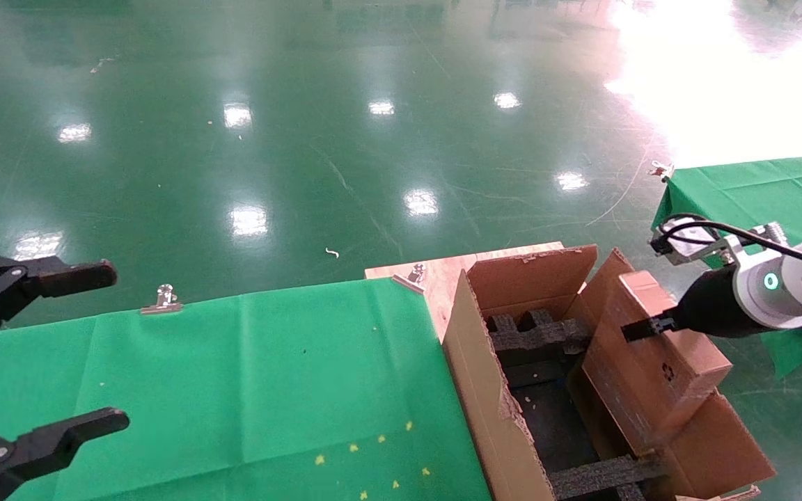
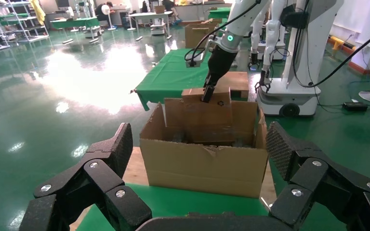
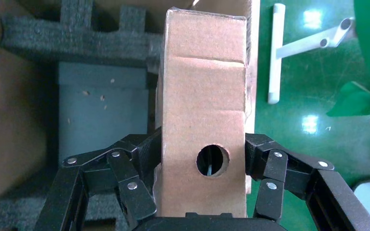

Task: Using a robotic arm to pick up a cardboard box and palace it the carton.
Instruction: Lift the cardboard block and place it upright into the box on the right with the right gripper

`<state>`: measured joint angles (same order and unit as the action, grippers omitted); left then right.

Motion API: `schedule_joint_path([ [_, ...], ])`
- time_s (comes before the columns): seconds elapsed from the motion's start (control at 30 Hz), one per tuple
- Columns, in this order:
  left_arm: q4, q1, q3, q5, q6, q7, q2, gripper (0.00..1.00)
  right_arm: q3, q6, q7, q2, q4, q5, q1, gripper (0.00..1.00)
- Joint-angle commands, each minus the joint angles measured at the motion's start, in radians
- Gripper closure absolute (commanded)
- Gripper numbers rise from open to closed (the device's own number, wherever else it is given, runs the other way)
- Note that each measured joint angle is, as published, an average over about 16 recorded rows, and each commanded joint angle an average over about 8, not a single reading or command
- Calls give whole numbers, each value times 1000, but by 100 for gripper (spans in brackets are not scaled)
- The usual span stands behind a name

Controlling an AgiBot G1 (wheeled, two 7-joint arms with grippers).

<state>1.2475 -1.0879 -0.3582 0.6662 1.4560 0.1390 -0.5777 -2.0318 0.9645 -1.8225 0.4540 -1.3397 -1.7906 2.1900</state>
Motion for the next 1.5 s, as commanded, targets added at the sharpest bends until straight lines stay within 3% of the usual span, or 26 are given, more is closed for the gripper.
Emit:
schedule_joint_path([
  [0.03, 0, 0, 0, 0, 0, 0, 0, 0, 0, -6, -14, 4, 0, -12, 0, 100],
  [0.77, 0, 0, 0, 0, 0, 0, 0, 0, -14, -82, -58, -5, 3, -42, -58, 100],
  [1.5, 0, 0, 0, 0, 0, 0, 0, 0, -50, -183, -98, 39, 66, -19, -206, 100],
])
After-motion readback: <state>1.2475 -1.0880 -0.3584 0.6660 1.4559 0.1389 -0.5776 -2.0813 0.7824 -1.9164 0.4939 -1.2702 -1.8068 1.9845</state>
